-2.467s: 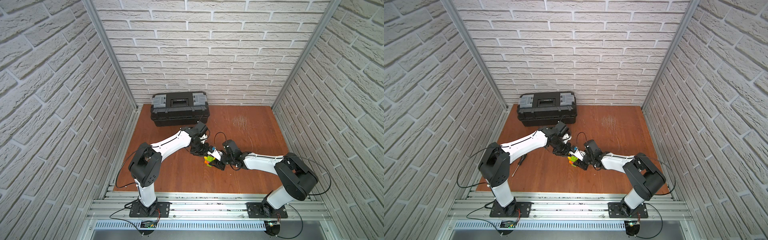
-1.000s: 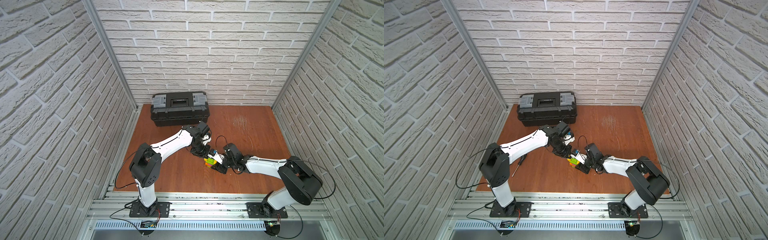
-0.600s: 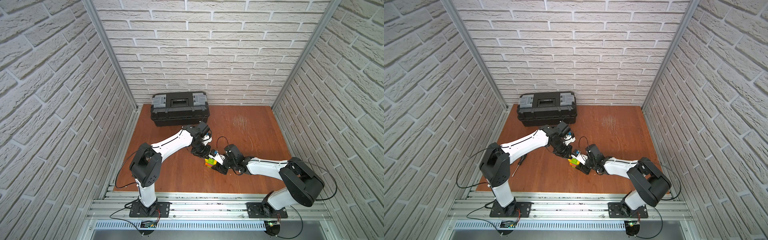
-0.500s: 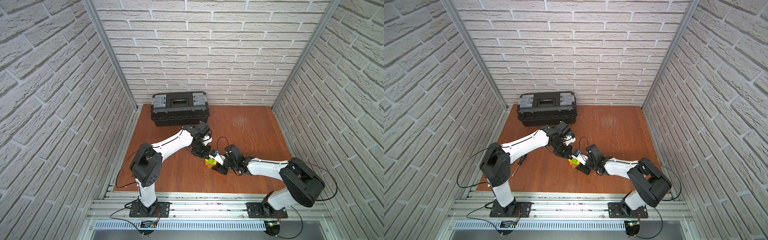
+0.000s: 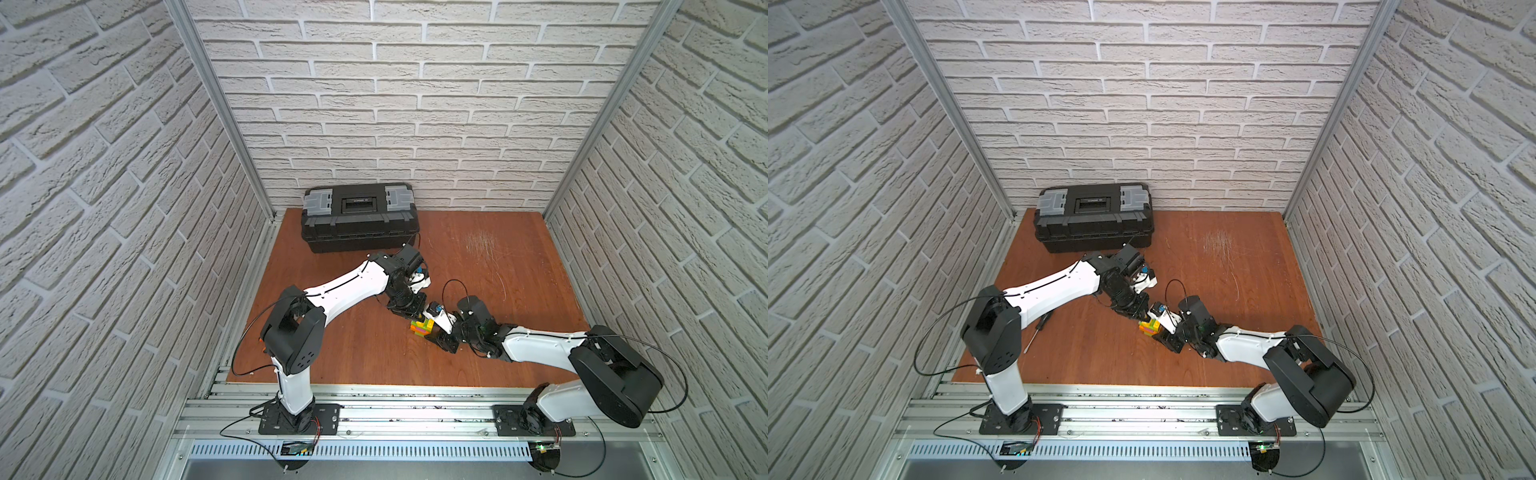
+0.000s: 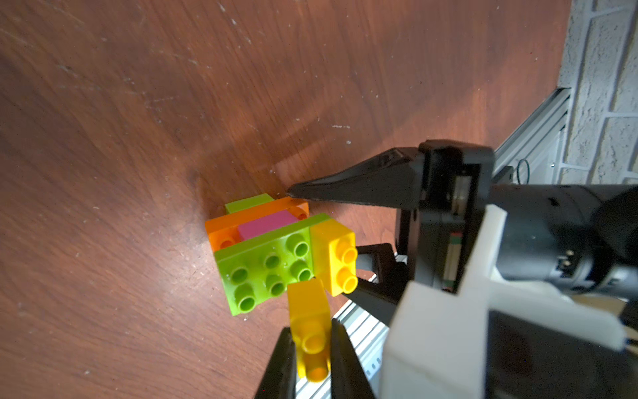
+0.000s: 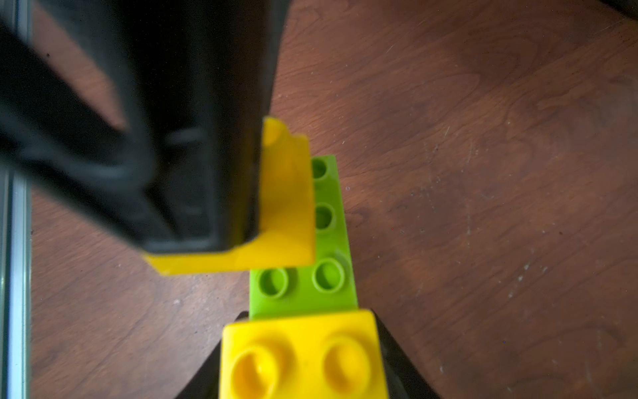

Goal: Assemble a carrot with lego
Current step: Assemble the lego brick with the lego brick.

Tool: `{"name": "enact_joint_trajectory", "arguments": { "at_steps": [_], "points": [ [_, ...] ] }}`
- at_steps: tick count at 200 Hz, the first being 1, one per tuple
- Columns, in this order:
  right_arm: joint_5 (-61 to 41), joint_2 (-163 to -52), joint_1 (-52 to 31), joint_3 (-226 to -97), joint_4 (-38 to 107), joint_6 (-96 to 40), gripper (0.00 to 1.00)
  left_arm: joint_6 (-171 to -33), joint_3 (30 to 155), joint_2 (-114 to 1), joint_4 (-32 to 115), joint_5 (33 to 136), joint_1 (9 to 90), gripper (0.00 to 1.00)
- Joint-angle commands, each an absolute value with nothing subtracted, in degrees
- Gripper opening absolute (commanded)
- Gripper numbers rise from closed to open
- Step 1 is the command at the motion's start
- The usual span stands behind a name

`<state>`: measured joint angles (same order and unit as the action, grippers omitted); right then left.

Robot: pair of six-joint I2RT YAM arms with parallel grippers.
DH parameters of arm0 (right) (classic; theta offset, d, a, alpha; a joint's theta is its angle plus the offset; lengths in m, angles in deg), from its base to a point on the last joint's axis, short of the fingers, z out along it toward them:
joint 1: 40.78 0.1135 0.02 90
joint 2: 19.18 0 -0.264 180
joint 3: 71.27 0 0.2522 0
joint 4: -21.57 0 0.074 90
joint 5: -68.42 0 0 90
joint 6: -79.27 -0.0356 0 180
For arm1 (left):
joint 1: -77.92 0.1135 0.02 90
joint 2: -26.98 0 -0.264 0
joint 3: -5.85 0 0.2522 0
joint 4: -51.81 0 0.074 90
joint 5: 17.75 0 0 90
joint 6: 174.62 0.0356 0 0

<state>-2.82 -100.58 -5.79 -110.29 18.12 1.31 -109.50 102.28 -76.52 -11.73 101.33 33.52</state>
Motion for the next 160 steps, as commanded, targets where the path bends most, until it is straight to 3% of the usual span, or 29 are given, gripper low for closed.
{"name": "enact_joint_trajectory", "arguments": {
  "at_steps": [1, 64, 160],
  "points": [
    [-3.3, -99.4, -5.7, -109.4, 10.1, -0.5, 0.52, -107.2, 104.3, -76.4, -9.7, 109.0, 31.5, 0.0],
    [-4.9, -97.9, -6.7, -103.0, -5.0, -4.2, 0.53, -105.3, 103.6, -73.0, -12.9, 109.2, 35.9, 0.0],
    [0.1, -108.4, -6.8, -102.6, -18.2, -5.7, 0.5, -102.5, 101.4, -70.3, -17.3, 108.5, 40.0, 0.0]
  ]
}}
